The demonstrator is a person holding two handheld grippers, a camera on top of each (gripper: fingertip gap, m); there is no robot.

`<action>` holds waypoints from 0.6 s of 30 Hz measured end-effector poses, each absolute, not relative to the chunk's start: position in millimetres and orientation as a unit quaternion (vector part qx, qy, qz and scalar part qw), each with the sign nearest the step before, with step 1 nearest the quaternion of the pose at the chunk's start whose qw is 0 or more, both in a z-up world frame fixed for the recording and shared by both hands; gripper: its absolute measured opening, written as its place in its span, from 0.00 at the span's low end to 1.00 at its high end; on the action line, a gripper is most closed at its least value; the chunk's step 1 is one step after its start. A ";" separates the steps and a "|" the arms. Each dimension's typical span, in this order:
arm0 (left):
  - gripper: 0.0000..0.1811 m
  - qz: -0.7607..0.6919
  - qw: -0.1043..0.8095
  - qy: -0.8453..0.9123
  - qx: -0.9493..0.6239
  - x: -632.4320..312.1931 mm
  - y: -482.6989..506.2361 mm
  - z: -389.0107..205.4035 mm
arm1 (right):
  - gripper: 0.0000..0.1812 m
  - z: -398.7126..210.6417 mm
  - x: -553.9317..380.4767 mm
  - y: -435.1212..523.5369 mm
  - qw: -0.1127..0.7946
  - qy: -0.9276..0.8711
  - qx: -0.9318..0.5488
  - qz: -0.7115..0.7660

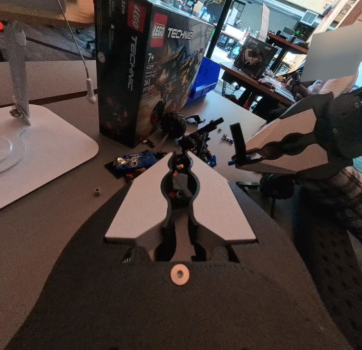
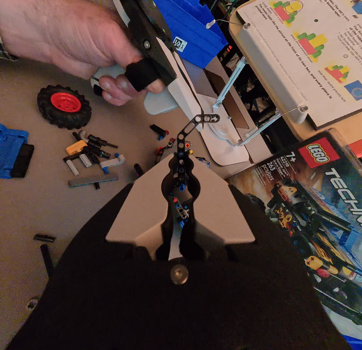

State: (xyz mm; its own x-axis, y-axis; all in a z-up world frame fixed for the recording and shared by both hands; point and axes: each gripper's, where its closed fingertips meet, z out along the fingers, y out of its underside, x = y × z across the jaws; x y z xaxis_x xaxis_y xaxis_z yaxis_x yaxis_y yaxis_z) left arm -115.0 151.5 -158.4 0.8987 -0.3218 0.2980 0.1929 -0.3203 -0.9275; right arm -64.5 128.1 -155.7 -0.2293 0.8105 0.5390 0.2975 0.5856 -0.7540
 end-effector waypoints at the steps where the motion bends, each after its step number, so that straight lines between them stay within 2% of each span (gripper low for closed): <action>1: 0.04 -0.219 0.584 0.049 -0.780 -111.7 150.7 -156.6 | 0.03 -154.7 -62.8 128.9 0.494 -0.738 -0.375 0.267; 5: 0.08 -0.259 0.598 0.063 -0.756 -102.5 146.6 -145.0 | 0.03 -148.7 -54.5 129.8 0.473 -0.731 -0.380 0.313; 10: 0.12 -0.235 0.602 0.077 -0.759 -103.7 143.1 -139.6 | 0.03 -166.8 -43.2 124.7 0.393 -0.757 -0.393 0.343; 12: 0.12 -0.211 0.601 0.079 -0.766 -108.8 143.3 -141.1 | 0.04 -179.5 -34.8 113.4 0.332 -0.777 -0.391 0.365; 15: 0.13 -0.176 0.589 0.078 -0.785 -115.7 145.3 -149.3 | 0.20 -201.1 -29.4 111.0 0.285 -0.800 -0.404 0.340; 18: 0.16 -0.119 0.563 0.102 -0.812 -118.0 146.6 -163.5 | 0.18 -200.4 -32.6 116.3 0.297 -0.796 -0.411 0.332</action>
